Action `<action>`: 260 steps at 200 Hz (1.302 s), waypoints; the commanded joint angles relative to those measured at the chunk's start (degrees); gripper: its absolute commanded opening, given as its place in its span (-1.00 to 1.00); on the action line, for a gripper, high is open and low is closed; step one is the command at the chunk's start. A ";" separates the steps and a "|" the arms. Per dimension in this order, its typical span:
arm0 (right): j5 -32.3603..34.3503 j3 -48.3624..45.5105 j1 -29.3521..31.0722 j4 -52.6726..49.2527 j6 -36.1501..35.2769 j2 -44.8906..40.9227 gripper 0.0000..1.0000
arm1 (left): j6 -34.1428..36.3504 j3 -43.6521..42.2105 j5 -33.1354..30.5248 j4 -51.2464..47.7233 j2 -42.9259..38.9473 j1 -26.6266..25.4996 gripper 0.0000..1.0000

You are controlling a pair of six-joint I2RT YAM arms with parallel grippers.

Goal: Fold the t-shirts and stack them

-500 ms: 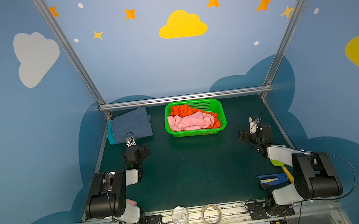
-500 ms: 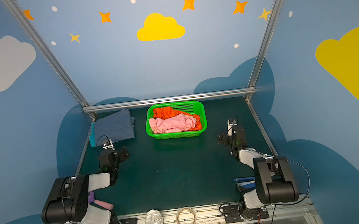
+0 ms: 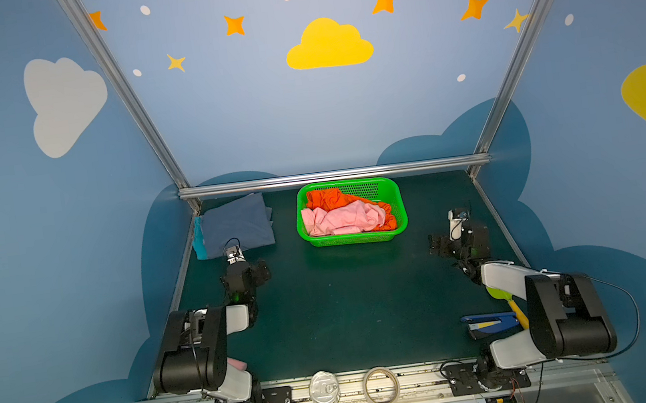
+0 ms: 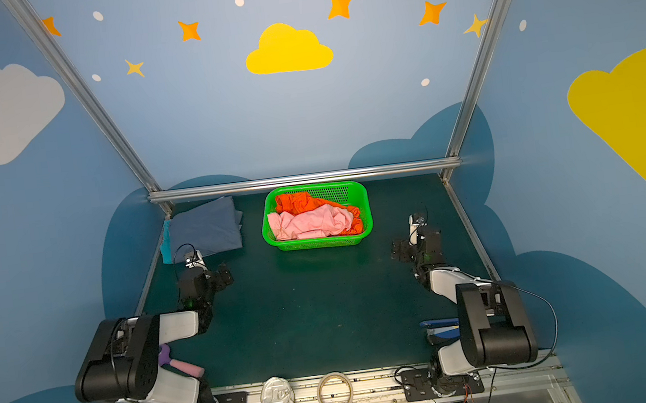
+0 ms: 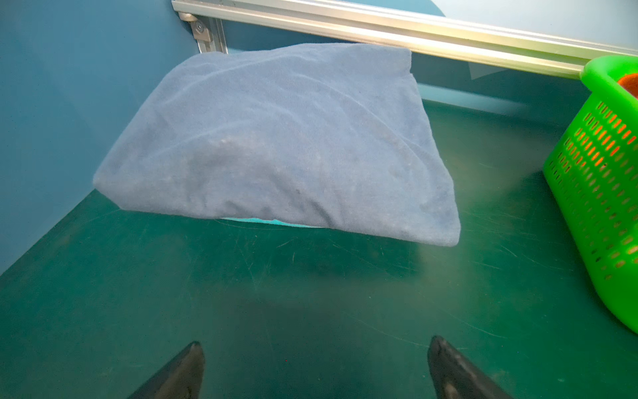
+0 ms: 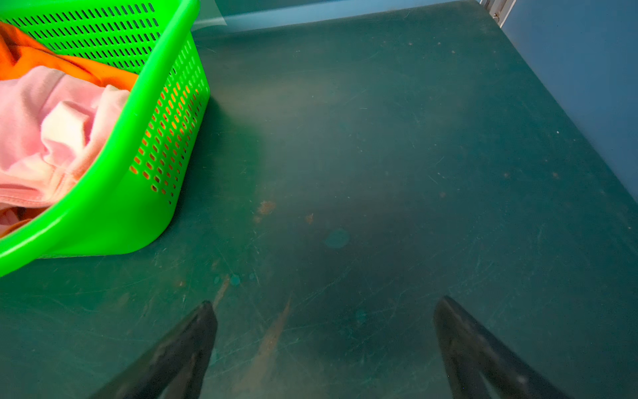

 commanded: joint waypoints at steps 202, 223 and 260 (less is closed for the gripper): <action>-1.22 -0.30 -0.65 -0.21 0.23 0.23 0.97 | 0.54 1.06 0.55 -0.73 -0.60 0.00 1.00; -1.03 -0.56 -0.64 0.07 -0.20 0.02 0.97 | 0.58 1.19 0.56 -0.82 -0.60 -0.05 1.00; 8.37 9.53 0.34 -17.73 4.71 -3.85 0.97 | 0.19 1.05 3.30 -0.74 -0.71 1.12 1.00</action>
